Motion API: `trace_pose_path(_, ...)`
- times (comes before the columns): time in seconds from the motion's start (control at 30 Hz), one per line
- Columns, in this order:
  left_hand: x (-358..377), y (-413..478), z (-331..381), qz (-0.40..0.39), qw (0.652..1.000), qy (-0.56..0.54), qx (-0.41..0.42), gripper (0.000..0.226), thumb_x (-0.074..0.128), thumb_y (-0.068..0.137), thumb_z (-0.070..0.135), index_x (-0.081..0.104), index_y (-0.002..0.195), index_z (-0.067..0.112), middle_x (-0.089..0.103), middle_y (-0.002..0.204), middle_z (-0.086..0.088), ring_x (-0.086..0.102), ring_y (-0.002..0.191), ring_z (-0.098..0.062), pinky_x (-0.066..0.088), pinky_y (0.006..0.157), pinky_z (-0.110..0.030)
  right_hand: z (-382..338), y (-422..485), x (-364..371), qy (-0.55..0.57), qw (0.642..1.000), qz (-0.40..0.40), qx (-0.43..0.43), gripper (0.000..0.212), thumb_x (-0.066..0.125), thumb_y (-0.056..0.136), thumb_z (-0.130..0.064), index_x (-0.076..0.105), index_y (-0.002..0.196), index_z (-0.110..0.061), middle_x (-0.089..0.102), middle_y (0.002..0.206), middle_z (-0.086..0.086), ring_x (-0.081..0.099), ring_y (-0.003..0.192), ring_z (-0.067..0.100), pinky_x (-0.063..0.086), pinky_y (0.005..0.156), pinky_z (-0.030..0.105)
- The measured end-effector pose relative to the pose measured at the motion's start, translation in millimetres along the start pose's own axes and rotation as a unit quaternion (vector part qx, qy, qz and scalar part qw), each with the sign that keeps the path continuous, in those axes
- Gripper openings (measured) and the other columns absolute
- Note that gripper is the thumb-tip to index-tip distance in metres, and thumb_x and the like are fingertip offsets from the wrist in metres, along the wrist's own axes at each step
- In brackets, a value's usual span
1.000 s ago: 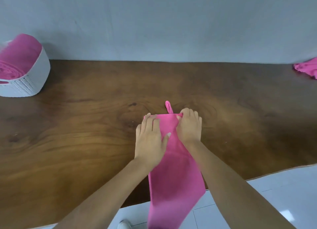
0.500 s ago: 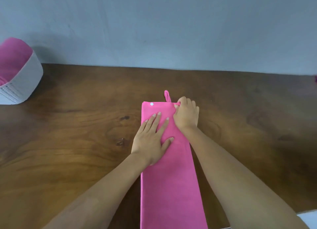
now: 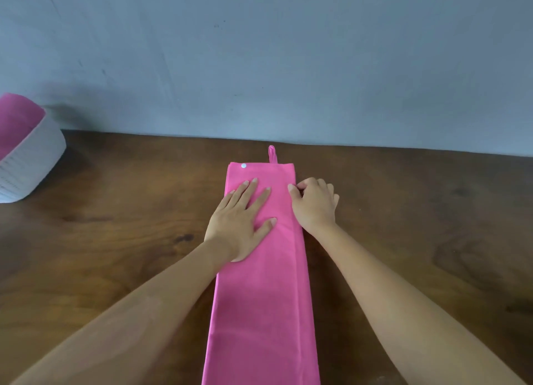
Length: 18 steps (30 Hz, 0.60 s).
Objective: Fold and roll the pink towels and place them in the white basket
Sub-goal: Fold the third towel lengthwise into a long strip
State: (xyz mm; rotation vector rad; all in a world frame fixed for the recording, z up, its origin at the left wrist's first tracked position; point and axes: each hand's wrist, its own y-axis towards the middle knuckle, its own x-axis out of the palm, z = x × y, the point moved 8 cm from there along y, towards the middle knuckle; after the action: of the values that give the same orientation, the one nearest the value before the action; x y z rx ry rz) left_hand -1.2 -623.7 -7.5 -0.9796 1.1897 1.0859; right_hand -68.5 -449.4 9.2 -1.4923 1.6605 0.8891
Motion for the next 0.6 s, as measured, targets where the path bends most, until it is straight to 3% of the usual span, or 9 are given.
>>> trace_pose_path(0.23, -2, 43, -12, -0.016, 1.0, -0.003, -0.011, 0.074, 0.007, 0.098, 0.071, -0.009, 0.16, 0.036, -0.015, 0.169, 0.004, -0.015, 0.155, -0.013, -0.003, 0.127, -0.037, 14, -29, -6, 0.016, 1.0, -0.007, -0.023, 0.033, 0.053, 0.096, -0.055, 0.065, 0.107, -0.027, 0.058, 0.11, -0.005, 0.046, 0.112, 0.02, 0.033, 0.102, 0.04)
trace_pose_path(0.47, -3, 67, -21, -0.035, 0.999, 0.012, -0.012, 0.075, 0.007, 0.098, 0.07, -0.006, 0.161, 0.033, -0.011, 0.17, 0.0, -0.01, 0.156, -0.017, -0.002, 0.127, -0.037, 24, -83, -16, -0.003, 1.0, -0.022, 0.0, 0.031, 0.057, 0.091, -0.058, 0.064, 0.089, -0.028, 0.052, 0.107, -0.008, 0.044, 0.111, 0.018, 0.029, 0.1, 0.037)
trace_pose_path(0.6, -2, 71, -23, -0.038, 0.999, 0.002, -0.006, 0.077, 0.006, 0.096, 0.072, -0.003, 0.162, 0.032, -0.009, 0.17, -0.002, -0.007, 0.157, -0.021, 0.0, 0.127, -0.04, 34, -131, -24, -0.018, 0.999, -0.024, 0.022, 0.034, 0.054, 0.093, -0.061, 0.065, 0.09, -0.028, 0.051, 0.109, -0.01, 0.041, 0.112, 0.015, 0.028, 0.101, 0.036)
